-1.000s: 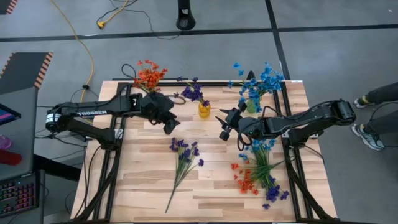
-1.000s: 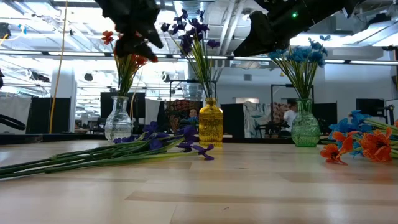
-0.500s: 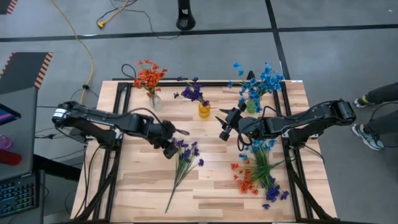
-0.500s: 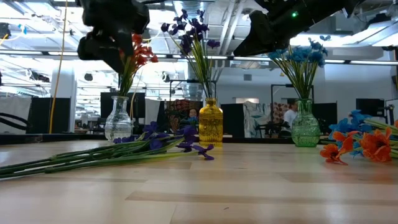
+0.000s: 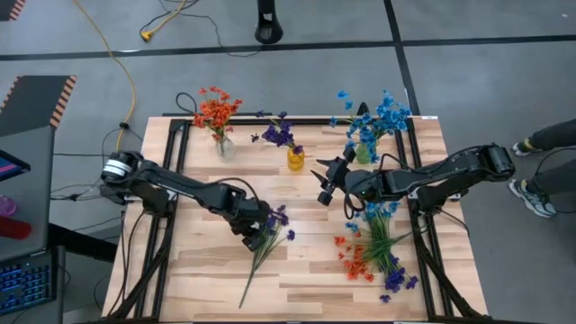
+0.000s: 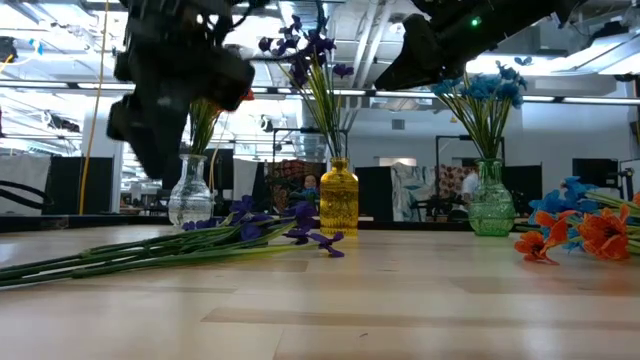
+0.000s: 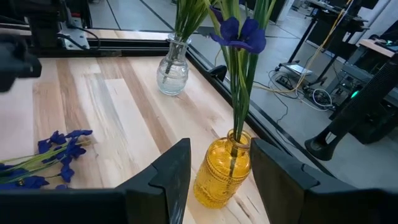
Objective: Sort flowers into vase by color
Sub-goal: Put the left purple flower into the orange vase
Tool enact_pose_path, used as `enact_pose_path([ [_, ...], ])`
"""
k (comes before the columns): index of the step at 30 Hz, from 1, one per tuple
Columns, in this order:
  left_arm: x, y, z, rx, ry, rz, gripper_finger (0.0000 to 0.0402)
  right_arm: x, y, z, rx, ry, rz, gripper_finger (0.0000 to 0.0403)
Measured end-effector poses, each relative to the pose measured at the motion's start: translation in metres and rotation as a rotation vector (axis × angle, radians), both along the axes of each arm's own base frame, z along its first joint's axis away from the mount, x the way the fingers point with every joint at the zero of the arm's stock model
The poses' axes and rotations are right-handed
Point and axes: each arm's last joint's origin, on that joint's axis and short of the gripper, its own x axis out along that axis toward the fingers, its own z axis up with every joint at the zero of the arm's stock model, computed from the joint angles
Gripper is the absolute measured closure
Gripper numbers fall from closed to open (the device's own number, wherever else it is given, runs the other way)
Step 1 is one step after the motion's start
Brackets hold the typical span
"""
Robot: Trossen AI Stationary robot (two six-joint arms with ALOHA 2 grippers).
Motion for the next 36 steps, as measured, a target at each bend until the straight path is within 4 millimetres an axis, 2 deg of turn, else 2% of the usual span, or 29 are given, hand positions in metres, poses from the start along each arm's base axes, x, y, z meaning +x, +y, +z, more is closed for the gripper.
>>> enact_pose_path([
  [5,0.008,-0.009,-0.022,0.000,0.068,0.043,0.0206,0.000,0.000,0.000,0.000,0.000,0.000,0.0212],
  [12,0.022,-0.018,-0.044,-0.025,0.060,0.083,0.0206,0.000,0.000,0.000,0.000,0.001,0.000,0.0212],
  [30,0.026,-0.017,-0.048,0.035,0.043,0.210,0.0207,0.000,0.000,0.000,-0.001,0.002,0.000,0.0212],
  [36,0.030,-0.018,-0.058,0.042,0.057,0.212,0.0207,0.000,0.000,0.000,-0.001,0.001,0.000,0.0212],
])
